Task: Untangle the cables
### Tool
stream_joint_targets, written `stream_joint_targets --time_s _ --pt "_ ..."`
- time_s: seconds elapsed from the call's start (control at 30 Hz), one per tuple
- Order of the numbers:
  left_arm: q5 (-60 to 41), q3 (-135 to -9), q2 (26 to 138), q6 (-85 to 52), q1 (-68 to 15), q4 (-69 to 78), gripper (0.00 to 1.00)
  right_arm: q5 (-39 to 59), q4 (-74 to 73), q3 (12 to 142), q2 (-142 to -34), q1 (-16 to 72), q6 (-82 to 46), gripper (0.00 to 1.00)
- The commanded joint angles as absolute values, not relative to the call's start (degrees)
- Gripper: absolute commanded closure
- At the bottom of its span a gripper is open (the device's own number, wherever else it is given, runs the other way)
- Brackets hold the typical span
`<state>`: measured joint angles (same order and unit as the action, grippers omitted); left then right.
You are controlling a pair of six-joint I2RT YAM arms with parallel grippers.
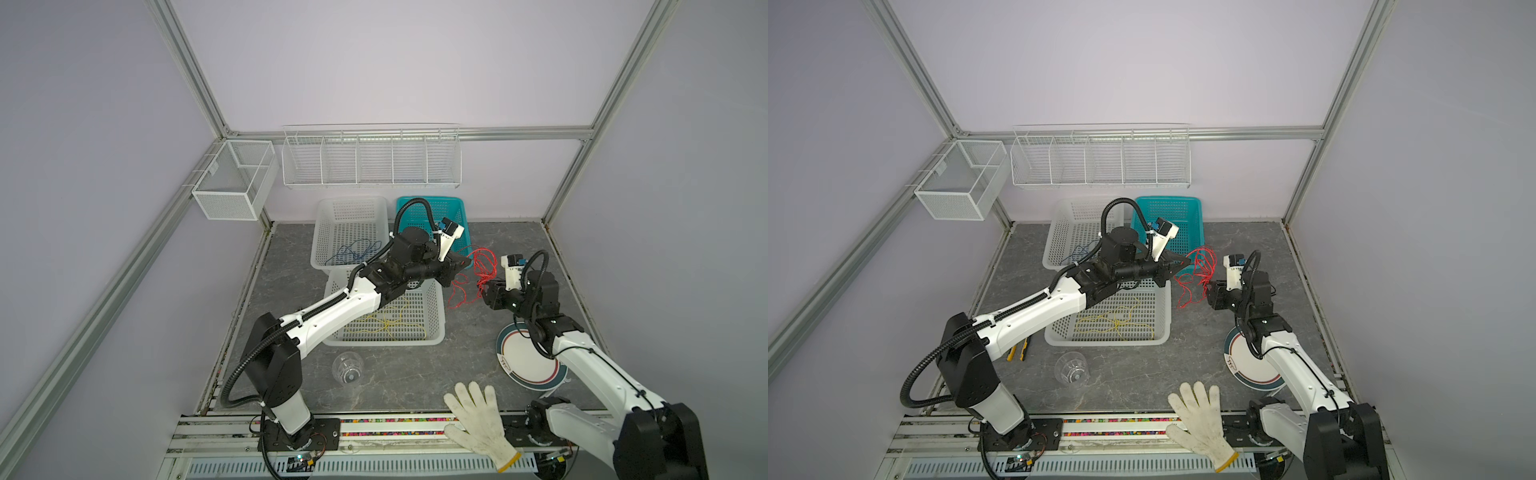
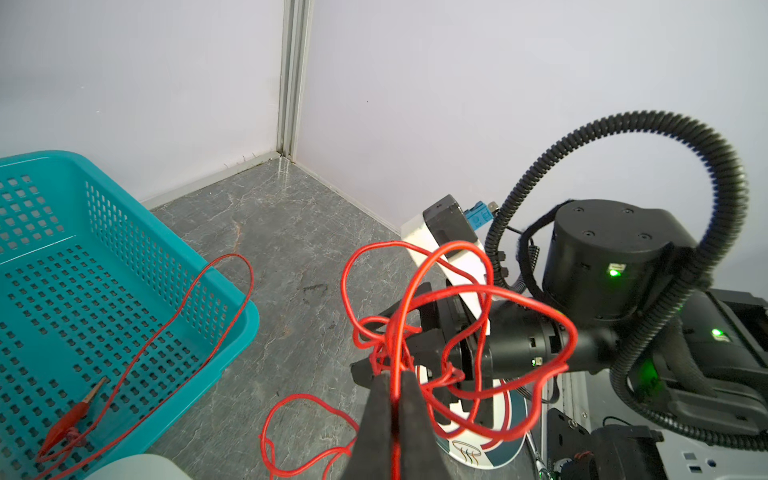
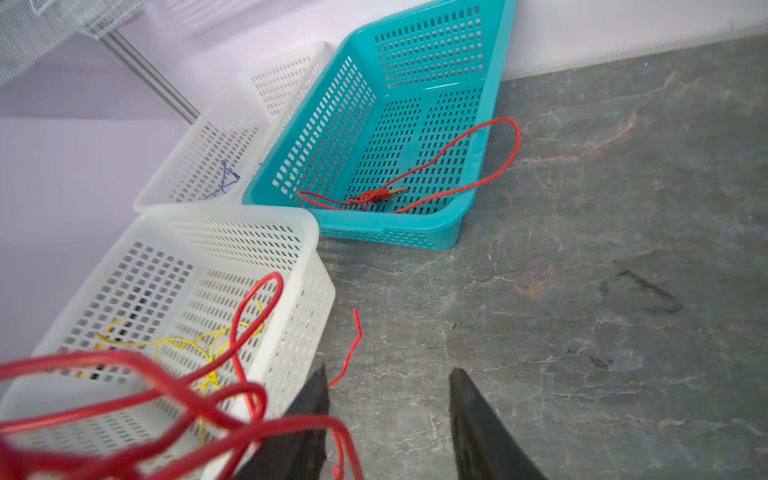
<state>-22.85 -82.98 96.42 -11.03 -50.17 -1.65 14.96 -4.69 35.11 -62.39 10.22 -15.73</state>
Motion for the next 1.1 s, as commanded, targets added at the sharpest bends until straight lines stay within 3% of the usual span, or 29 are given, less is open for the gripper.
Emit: stream_joint_targets --time_s 0.0,0.1,0.2,0.5,0.87,1.07 --pt "-24.39 -82.02 94.23 -10.29 -50.32 -1.46 1.00 16.45 -6.89 36.79 -63.65 10.11 -15.13 0.66" --pt "-23.81 -81.40 93.65 -10.22 -50.31 -1.08 1.00 16.57 -6.85 37.00 -64.32 10.11 -15.36 0.84" --pt "-21.59 -80.11 92.57 -10.08 -50.33 -0.12 1.00 14.26 -5.79 36.92 -64.16 10.11 -15.62 0.93" --pt "-6.18 -72.25 83.03 -8.89 -50.23 3.98 1.00 -7.44 7.22 37.67 -63.30 7.51 -21.04 0.94" --pt "11.31 -66.65 72.27 -8.04 -47.10 1.34 1.00 -8.70 11.29 37.64 -63.76 2.95 -24.13 0.93" --pt "14.49 -63.11 66.84 -10.98 -42.34 0.30 1.00 -8.78 12.66 37.97 -63.63 1.67 -24.78 0.93"
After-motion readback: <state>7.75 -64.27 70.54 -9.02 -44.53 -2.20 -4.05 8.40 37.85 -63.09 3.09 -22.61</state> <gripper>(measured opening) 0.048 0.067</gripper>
